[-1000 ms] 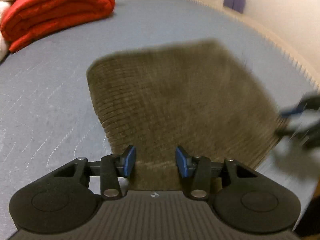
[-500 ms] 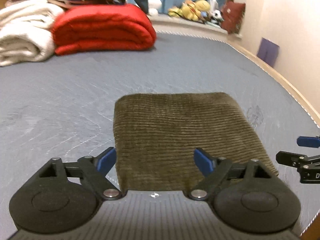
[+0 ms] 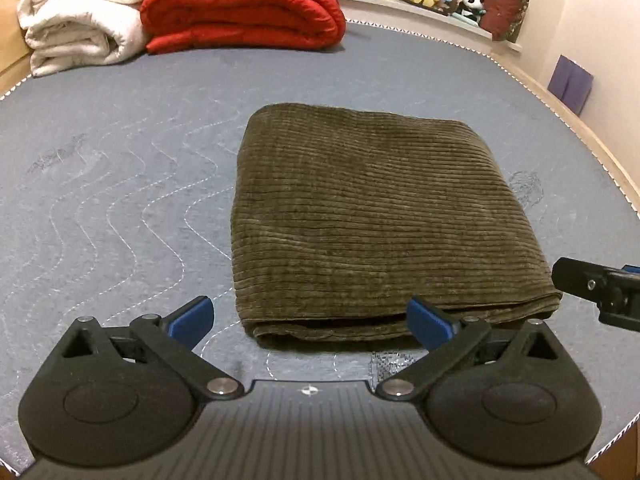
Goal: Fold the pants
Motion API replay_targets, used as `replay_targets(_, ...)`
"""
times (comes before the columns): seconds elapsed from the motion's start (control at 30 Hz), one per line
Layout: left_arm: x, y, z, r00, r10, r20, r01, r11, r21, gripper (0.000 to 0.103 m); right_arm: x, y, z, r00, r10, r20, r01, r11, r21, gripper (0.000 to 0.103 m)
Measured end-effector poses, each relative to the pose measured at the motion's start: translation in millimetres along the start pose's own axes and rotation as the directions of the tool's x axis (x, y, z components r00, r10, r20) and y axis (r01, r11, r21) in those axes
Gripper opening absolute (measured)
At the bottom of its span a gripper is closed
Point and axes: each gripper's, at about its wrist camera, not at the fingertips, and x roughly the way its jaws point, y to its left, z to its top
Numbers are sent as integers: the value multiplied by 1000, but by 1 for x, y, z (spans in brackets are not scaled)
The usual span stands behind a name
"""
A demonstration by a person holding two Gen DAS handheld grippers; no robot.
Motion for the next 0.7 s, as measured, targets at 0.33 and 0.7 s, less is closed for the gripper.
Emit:
replay_targets(0.33, -8, -3, 1, 999, 3, 46, -4, 1000, 18, 103, -1, -2, -1, 1000, -13, -3, 13, 1000, 1, 100)
replay_targets(0.7, -11, -2, 0, 999, 7, 50, -8, 1000, 28, 103, -3, 1, -2, 1000, -22, 2, 22, 1000, 2, 102)
